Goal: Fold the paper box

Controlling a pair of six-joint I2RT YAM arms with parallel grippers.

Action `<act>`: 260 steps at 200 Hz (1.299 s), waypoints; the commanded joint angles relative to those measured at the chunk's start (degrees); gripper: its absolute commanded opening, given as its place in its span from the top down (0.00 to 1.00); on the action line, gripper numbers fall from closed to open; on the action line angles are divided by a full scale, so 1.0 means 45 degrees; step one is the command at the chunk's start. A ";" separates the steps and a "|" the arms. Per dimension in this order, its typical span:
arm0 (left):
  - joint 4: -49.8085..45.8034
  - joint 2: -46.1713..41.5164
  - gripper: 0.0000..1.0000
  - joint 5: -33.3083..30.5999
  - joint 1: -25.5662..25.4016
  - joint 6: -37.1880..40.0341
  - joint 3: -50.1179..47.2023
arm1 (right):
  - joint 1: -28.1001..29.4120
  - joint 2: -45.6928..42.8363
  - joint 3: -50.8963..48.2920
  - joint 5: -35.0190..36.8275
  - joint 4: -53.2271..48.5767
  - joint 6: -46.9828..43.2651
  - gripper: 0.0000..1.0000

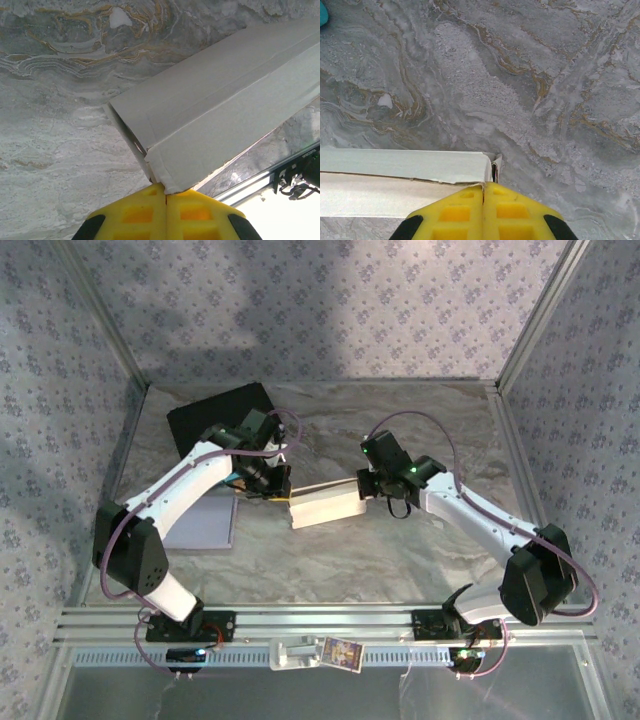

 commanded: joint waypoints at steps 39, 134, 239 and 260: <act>0.1266 -0.0228 1.00 0.0738 -0.0325 -0.0706 -0.0784 | 0.0304 0.0365 0.0058 -0.0610 -0.0204 0.0222 1.00; 0.2113 -0.0781 1.00 -0.0265 -0.0808 -0.0541 -0.2039 | 0.0285 0.0311 0.0067 -0.0571 -0.0306 0.0110 1.00; 0.2973 -0.1347 1.00 -0.1919 -0.1579 -0.0486 -0.3551 | 0.0204 0.0380 0.0175 -0.0620 -0.0532 0.0085 1.00; 0.3110 -0.1527 1.00 -0.2209 -0.1708 -0.0613 -0.3894 | 0.0148 0.0348 0.0353 -0.0685 -0.0713 0.0226 1.00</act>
